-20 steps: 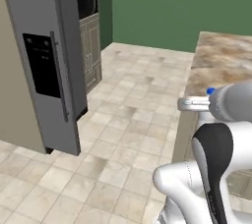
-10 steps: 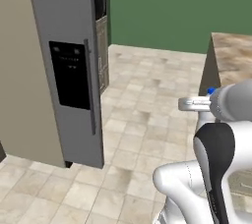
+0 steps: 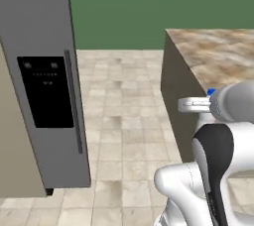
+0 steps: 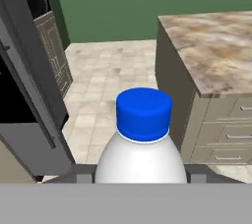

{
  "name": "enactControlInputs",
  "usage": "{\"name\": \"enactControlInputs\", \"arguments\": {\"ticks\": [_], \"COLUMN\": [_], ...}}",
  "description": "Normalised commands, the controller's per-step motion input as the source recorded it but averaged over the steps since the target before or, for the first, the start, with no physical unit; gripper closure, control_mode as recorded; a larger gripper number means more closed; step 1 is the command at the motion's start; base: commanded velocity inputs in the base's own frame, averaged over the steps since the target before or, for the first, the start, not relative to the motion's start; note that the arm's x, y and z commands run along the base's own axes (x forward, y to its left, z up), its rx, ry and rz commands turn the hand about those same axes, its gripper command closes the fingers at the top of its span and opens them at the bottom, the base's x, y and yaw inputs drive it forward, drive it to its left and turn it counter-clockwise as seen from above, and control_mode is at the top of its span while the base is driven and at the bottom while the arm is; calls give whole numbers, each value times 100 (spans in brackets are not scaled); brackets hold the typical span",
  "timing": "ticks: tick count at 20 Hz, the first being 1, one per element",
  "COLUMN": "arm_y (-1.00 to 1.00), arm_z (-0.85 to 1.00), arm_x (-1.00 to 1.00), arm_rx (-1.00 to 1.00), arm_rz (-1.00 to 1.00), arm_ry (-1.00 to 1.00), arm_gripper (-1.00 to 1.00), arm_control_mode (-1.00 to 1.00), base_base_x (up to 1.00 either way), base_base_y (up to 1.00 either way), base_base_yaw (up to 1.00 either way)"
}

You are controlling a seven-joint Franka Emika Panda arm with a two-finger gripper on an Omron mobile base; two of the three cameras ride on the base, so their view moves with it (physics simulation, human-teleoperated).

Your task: Take the bottled waters from the counter and place them in the freezer to freeze. Close the freezer door after placing the bottles.

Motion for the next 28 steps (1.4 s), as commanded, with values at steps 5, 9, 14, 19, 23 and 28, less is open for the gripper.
{"name": "enactControlInputs", "arguments": {"ticks": [5,9,14,19,23,28], "arm_y": [0,0,0,0,0,0], "arm_z": [0,0,0,0,0,0], "arm_x": [0,0,0,0,0,0], "arm_rx": [0,0,0,0,0,0], "arm_rz": [0,0,0,0,0,0], "arm_ry": [0,0,0,0,0,0], "arm_gripper": [100,100,100,100,100,100], "arm_control_mode": [100,100,100,100,100,100], "base_base_x": [0,9,23,55,74,61], "base_base_y": [0,20,27,0,0,38], "base_base_yaw": [-56,-25,-5,4,10,3]}}
